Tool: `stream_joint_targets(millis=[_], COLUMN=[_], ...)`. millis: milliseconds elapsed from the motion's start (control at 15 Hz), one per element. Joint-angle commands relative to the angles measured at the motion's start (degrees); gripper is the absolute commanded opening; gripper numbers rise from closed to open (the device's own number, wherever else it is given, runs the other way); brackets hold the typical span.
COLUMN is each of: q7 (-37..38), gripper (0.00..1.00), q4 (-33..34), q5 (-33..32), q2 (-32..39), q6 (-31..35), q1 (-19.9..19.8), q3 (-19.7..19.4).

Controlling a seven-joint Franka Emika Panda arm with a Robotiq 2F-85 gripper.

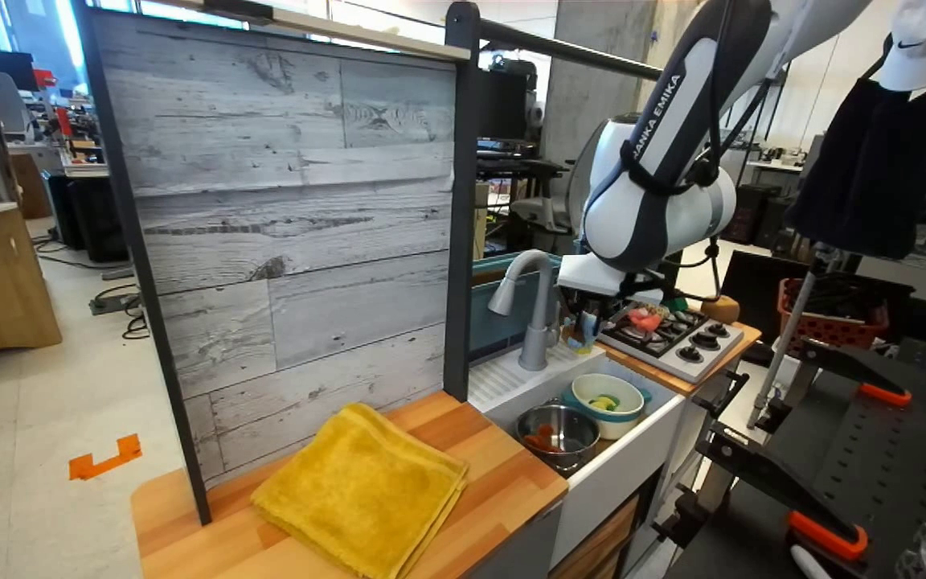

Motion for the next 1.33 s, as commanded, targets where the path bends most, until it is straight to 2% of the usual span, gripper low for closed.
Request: stream_joint_targets(millis=[0,200,333,533,600,733,800,1000,1067,1133,1267], q7=[1.77,3.12,4.83,9.66,10.14,8.06,9.44,8.53,8.64,7.45,6.18], gripper=[0.70,0.90,0.98,1.00,1.00,1.00,1.00,1.00,1.00,1.00,1.00], q4=[-0.44,-2.65,-3.44,-3.94,-4.01,-3.27,-2.30,-3.13,-3.21,-2.91,-2.66], q5=[1.35,-0.30,-1.18,-4.09,-5.32,-7.18,-7.19,-8.19,-9.29,-9.76,-12.15], q2=[-2.06,-3.65,-4.11,-3.35,-3.68,-5.02,-2.93,-3.77,-2.36,-2.03,0.76], q6=[-0.41,-2.34,-4.56,-8.74,-8.98,-6.95,-7.31,-5.70,-1.55,-1.44,-2.43], q1=[3.42,8.63,12.25,17.75,18.34,17.47,16.17,16.31,16.99,15.95,16.73], q3=[0.25,-2.49,-5.51,-11.94,-12.42,-9.27,-9.76,-8.31,-9.76,-9.47,-13.53])
